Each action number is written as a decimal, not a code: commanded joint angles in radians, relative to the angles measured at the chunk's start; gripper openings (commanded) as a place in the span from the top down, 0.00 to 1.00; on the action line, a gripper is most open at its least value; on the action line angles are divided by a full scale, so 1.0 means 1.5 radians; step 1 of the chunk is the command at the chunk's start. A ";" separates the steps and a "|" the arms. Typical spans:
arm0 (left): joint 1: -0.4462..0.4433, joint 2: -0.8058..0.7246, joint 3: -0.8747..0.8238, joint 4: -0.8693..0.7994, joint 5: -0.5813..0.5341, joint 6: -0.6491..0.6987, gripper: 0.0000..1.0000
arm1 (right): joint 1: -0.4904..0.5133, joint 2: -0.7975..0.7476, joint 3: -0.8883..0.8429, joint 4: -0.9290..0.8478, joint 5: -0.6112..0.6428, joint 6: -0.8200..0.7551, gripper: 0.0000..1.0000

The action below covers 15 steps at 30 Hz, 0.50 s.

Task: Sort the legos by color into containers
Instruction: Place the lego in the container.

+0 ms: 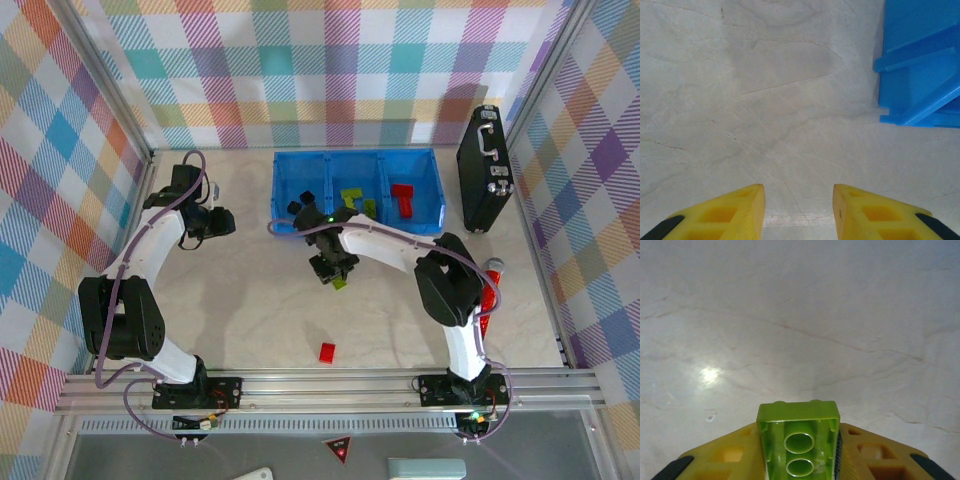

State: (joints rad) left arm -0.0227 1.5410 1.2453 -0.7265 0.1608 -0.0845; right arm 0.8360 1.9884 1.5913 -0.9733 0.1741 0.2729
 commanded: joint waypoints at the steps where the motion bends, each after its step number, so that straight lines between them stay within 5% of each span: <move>1: 0.010 -0.010 -0.006 -0.001 0.010 0.009 0.60 | -0.030 -0.027 0.018 -0.018 -0.008 0.006 0.65; 15: 0.009 -0.010 -0.005 -0.001 0.014 0.009 0.60 | -0.168 0.044 0.215 -0.032 -0.030 -0.031 0.65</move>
State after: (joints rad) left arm -0.0227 1.5410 1.2453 -0.7265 0.1677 -0.0845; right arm 0.6167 2.0033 1.8530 -0.9981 0.1623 0.2523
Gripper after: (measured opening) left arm 0.400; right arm 0.348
